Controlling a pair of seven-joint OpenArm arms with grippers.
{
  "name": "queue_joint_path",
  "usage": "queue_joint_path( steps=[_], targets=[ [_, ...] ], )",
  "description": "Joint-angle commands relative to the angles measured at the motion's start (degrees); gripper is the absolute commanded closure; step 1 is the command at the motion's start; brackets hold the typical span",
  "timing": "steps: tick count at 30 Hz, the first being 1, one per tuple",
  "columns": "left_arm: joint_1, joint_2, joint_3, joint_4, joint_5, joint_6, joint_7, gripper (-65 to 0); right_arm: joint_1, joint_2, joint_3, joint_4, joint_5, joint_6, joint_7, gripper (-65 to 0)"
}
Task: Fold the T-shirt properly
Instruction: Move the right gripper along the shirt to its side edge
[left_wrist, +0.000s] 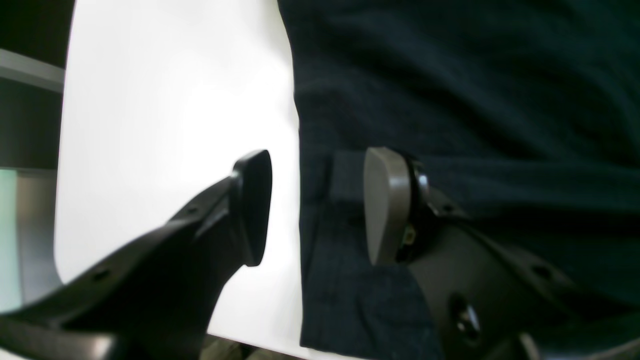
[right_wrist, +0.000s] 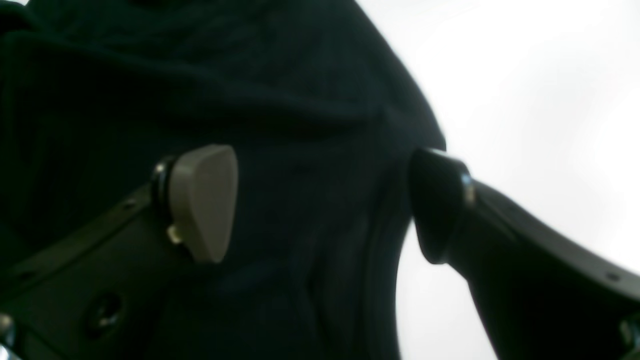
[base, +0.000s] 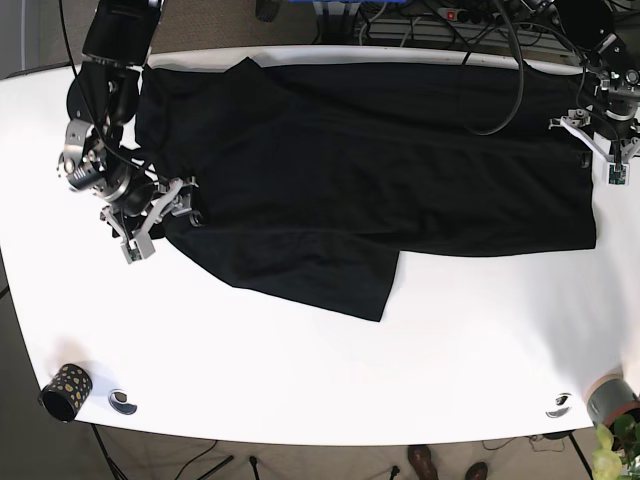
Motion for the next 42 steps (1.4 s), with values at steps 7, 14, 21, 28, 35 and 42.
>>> queue_joint_path(
  steps=[7,14,21,28,35,42],
  targets=[
    [-0.67,-0.93,0.06,1.05,-0.06,0.14,-1.22,-28.1,14.2,1.53,-6.99,-13.22,-1.55,0.33,3.87,-50.3],
    [-0.32,-1.01,0.23,1.05,-0.32,0.14,-1.13,-28.3,21.67,1.18,-13.67,-30.19,-7.71,0.6,15.82,-50.3],
    [-0.32,-1.37,0.23,-1.5,-0.5,0.14,-1.13,-28.5,24.57,1.18,-17.97,-42.15,-7.88,0.6,25.58,-50.3],
    [-0.67,-3.12,0.06,-4.93,-0.59,0.14,-1.13,-28.5,24.49,-0.58,-19.82,-44.08,-8.23,0.6,27.78,-50.3],
    [-3.83,-5.23,-0.03,-8.36,-0.59,0.14,-1.13,-28.5,24.22,-2.34,-22.11,-43.99,-8.23,0.6,27.78,-49.3],
    [-8.49,-10.16,0.93,-14.6,-0.15,0.14,0.89,-28.6,24.49,-2.52,-22.11,-43.99,-8.32,0.42,27.87,-19.7]
  ],
)
